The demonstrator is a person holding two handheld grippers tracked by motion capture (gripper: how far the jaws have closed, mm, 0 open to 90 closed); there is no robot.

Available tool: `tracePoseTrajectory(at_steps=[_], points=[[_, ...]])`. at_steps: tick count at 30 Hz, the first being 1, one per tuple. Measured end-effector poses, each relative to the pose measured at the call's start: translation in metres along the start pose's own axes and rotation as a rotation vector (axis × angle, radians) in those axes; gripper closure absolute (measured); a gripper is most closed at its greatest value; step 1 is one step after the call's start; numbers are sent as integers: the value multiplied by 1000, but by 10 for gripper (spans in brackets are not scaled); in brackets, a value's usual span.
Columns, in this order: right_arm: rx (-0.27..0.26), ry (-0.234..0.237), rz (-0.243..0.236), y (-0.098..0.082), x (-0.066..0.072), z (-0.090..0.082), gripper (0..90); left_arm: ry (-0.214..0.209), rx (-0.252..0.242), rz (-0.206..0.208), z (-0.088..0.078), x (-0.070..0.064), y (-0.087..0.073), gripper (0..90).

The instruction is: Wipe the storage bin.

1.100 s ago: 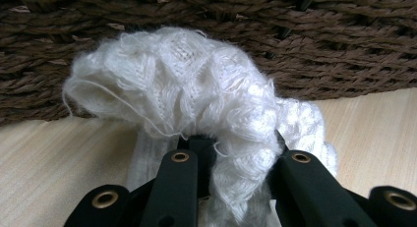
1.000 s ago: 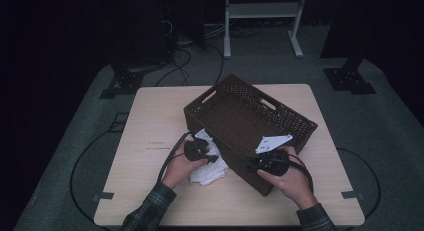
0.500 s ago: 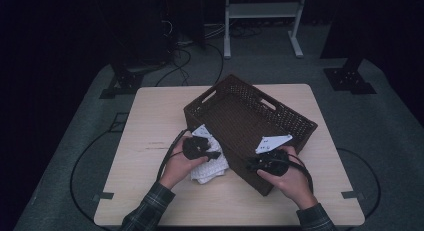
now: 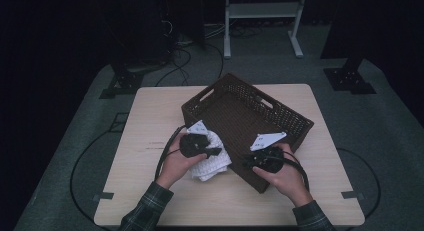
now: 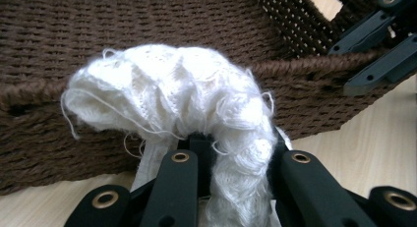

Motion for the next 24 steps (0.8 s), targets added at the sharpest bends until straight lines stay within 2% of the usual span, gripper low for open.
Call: tracePoseTrajectory(at_steps=[7, 11, 15, 21, 24], points=[[1, 3, 2, 3, -1, 4, 762, 3, 64, -45, 16, 15, -17, 753], [1, 2, -2, 4, -1, 4, 761, 6, 85, -56, 22, 19, -22, 753], [4, -2, -1, 6, -1, 6, 762, 20, 129, -67, 29, 25, -30, 752], [4, -11, -6, 10, -1, 11, 762, 26, 170, -99, 37, 33, -41, 751], [5, -9, -2, 11, -1, 12, 764, 27, 170, -106, 39, 34, -43, 751]])
Point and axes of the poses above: each handheld gripper's, and its own axes: z roughly forward along the jaws, y roughly out of its top, x roughly to its left, the point moved 5 cm from there along z, roughly forward along the jaws, and after that the axes turned 12 degrees about -y, right-handed, at the moved point
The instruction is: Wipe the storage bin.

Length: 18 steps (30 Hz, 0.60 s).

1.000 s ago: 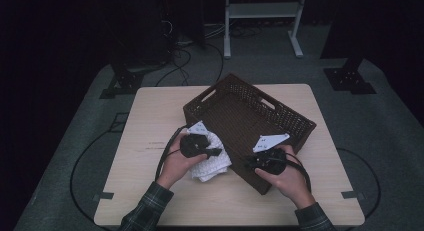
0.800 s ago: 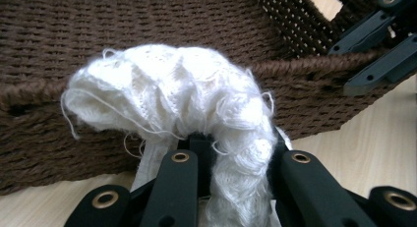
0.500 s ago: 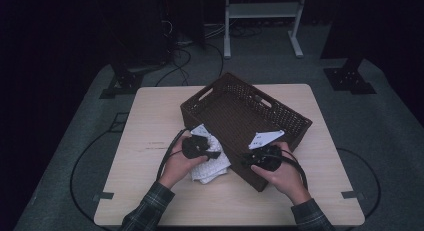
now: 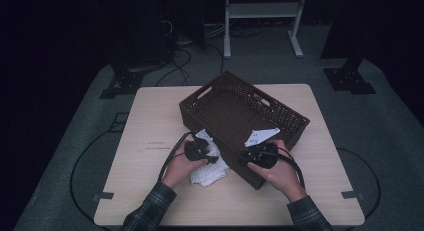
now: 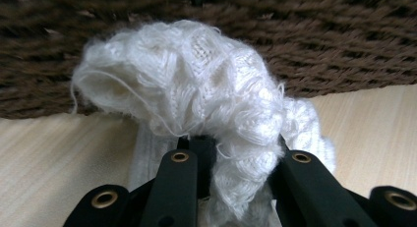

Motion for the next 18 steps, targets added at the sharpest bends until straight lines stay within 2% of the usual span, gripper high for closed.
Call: tracePoseTrajectory(at_steps=[6, 7, 10, 12, 15, 18], points=[[-3, 0, 4, 1, 0, 1, 761, -10, -13, 2, -5, -1, 2, 752], [-3, 0, 2, 0, 0, 1, 759, -16, -31, -8, -6, -3, 3, 751], [-7, -5, -4, 1, 0, 0, 741, -20, -56, 7, -13, -7, 7, 752], [-7, -9, -18, 1, 0, -1, 720, -26, -66, 30, -19, -10, 11, 752], [-12, -15, -24, 0, 0, -4, 716, -48, -122, 37, -28, -17, 18, 752], [-14, -17, -28, -2, -1, -8, 707, -50, -153, 51, -36, -24, 23, 753]])
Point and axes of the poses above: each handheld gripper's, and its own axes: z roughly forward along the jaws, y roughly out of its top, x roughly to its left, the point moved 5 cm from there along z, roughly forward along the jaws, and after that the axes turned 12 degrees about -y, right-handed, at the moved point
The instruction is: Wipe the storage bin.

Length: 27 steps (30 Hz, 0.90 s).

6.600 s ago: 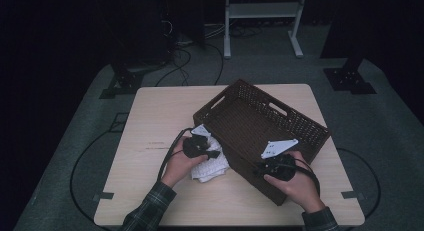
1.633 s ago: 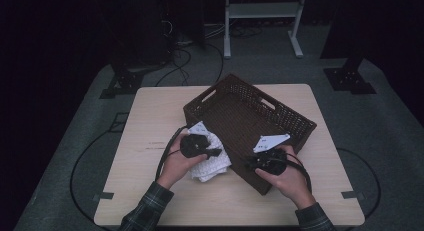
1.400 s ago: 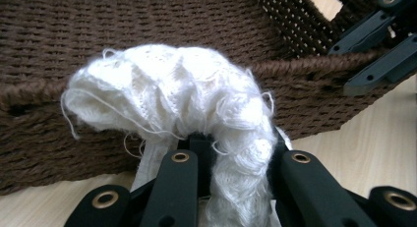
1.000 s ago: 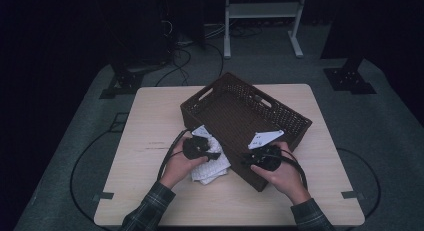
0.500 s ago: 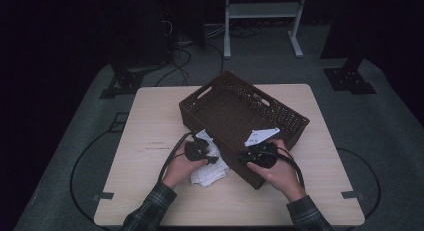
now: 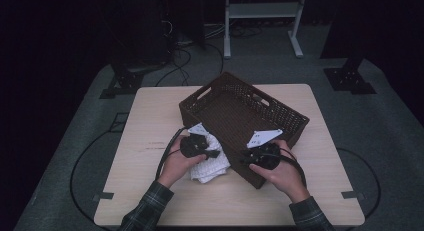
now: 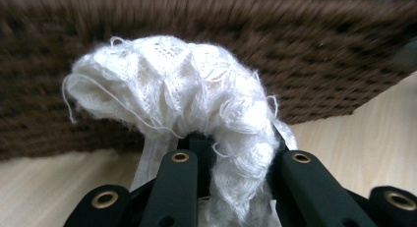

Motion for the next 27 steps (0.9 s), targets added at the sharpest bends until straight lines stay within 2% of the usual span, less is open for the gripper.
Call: tracePoseTrajectory(at_steps=[5, 10, 13, 17, 23, 27], points=[[-17, -1, -5, -3, -2, -9, 713, -14, -39, 27, -6, -11, 9, 752], [-21, 14, 11, -9, -4, -22, 756, -29, -41, 44, -7, -17, 13, 751], [-12, 22, 20, -13, -4, -21, 768, -27, -25, 52, -5, -17, 12, 751], [-14, 29, 34, -14, -3, -20, 775, -27, -9, 40, 3, -15, 9, 750], [-21, 32, 26, -10, 3, -14, 762, -12, 46, 24, 13, -8, 0, 749], [-22, 34, 20, -7, 5, -11, 755, -2, 60, 9, 17, -2, -6, 750]])
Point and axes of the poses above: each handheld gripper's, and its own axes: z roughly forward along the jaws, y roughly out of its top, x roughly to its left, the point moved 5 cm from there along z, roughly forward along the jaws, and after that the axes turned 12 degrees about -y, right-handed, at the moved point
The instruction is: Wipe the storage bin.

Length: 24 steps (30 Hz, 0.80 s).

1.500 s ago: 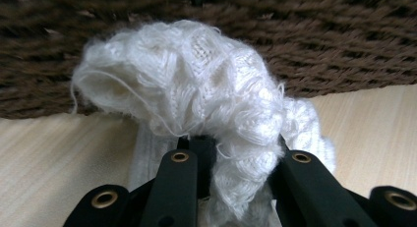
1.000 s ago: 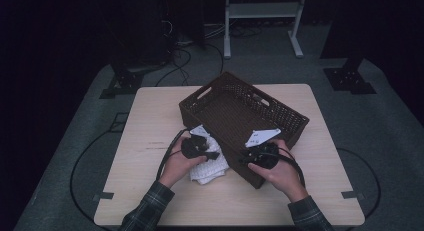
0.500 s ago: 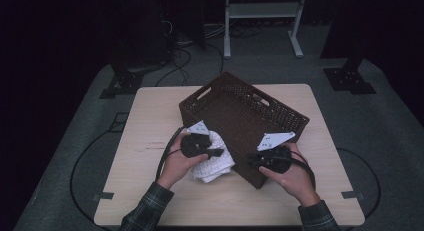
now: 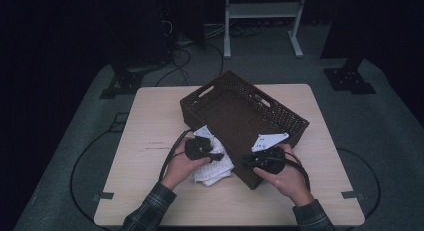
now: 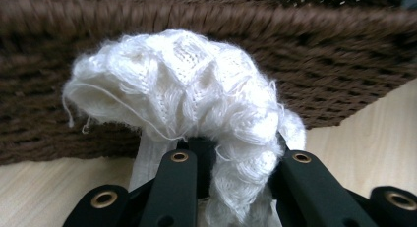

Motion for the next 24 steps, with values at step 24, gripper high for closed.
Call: tracePoseTrajectory(at_steps=[24], points=[[-12, -2, 11, 9, 3, 10, 742, 7, 24, 30, 1, -5, 1, 749]])
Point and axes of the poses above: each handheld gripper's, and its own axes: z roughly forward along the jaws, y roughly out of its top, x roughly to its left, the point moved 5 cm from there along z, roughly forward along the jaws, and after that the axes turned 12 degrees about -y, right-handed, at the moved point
